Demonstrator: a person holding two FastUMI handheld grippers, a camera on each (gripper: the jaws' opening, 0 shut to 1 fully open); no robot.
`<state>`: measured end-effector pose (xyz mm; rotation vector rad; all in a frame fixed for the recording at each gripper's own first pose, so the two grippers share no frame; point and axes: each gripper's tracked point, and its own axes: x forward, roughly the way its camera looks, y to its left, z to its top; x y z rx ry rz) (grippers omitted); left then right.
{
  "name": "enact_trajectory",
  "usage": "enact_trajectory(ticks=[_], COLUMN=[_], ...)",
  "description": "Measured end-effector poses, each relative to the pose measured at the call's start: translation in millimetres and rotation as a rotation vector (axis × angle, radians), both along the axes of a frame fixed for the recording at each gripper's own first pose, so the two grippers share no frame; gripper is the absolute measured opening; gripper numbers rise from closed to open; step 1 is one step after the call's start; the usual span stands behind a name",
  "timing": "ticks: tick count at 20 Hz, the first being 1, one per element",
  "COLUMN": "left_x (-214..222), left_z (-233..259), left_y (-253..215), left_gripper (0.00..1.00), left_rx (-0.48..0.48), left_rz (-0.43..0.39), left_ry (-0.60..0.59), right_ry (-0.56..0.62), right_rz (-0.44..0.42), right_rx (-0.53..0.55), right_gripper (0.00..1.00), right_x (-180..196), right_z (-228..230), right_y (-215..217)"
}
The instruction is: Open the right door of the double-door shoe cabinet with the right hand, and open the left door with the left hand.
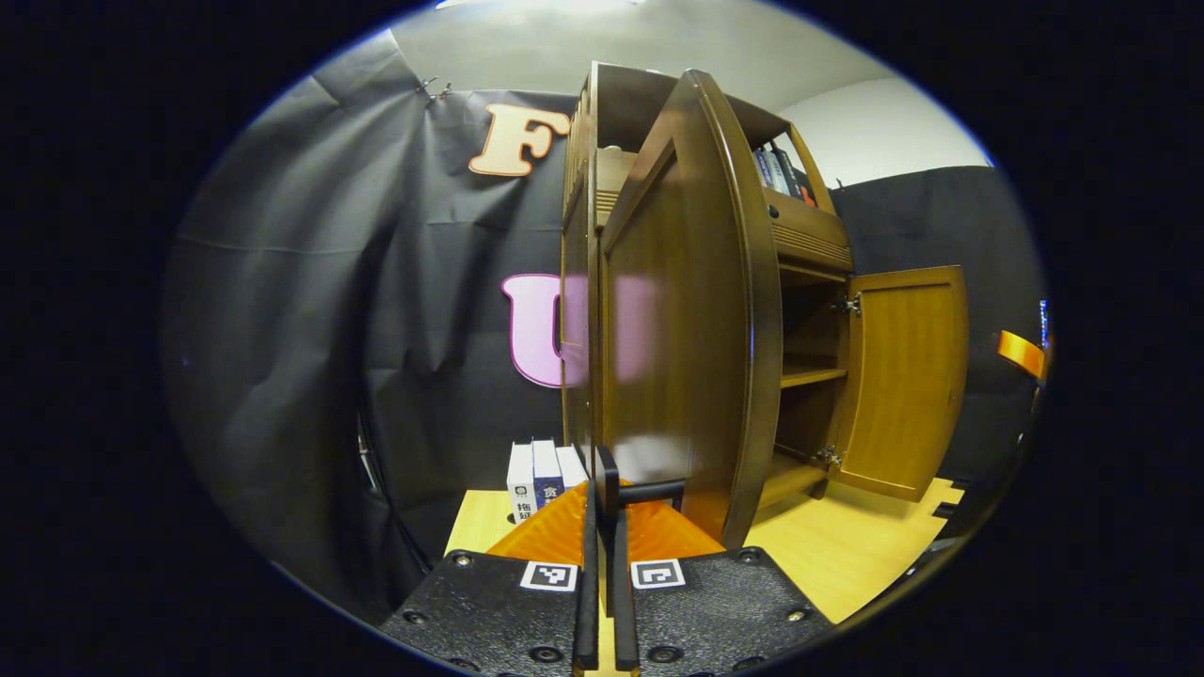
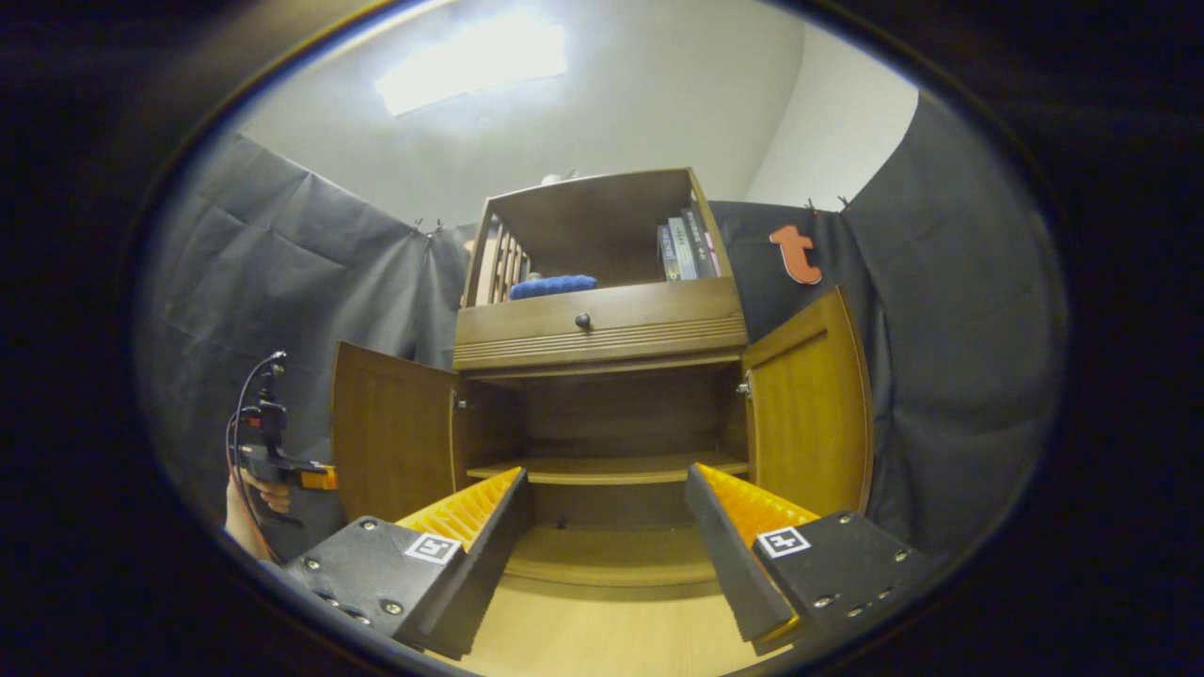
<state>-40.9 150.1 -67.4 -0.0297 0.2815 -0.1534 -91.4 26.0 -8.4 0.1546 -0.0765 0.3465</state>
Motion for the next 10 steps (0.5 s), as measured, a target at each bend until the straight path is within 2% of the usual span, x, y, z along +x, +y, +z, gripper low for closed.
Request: enact_trajectory(ticks=[1, 2, 4, 5, 8, 9, 10], left_x=[0.6, 0.9, 0.0, 0.1, -1.1, -1.3, -4.2], left_z=[0.0, -0.9, -1.5, 0.1, -1.2, -1.1, -1.4], left_y=[2.3, 3.3, 6.3, 5.8, 4.9, 3.3, 1.0], left_gripper=[0.07, 0.07, 0.07, 0.07, 0.07, 0.07, 0.08], left_rx=[-0.006, -0.016, -0.03, -0.033, -0.031, -0.03, -0.023], left_rz=[-0.011, -0.021, -0.027, -0.03, -0.026, -0.024, -0.029], left_ry=[-0.002, -0.008, -0.01, -0.018, -0.021, -0.024, -0.024], right_ry=[0.0, -0.004, -0.011, -0.009, 0.001, 0.004, 0.004], right_rz=[0.006, 0.006, 0.0, -0.001, -0.009, -0.011, -0.014], right_rx=[-0.005, -0.01, -0.012, -0.012, -0.006, -0.007, -0.009], right_gripper=[0.94, 0.98, 0.98, 0.94, 0.94, 0.98, 0.98], right_x=[-1.5, -2.2, -1.6, -0.9, 0.4, 0.2, 0.9], right_z=[-1.8, -1.1, 1.5, 0.9, -2.0, -3.2, -4.0], right_y=[3.1, 4.7, 2.3, 2.5, 1.2, 1.0, 0.4])
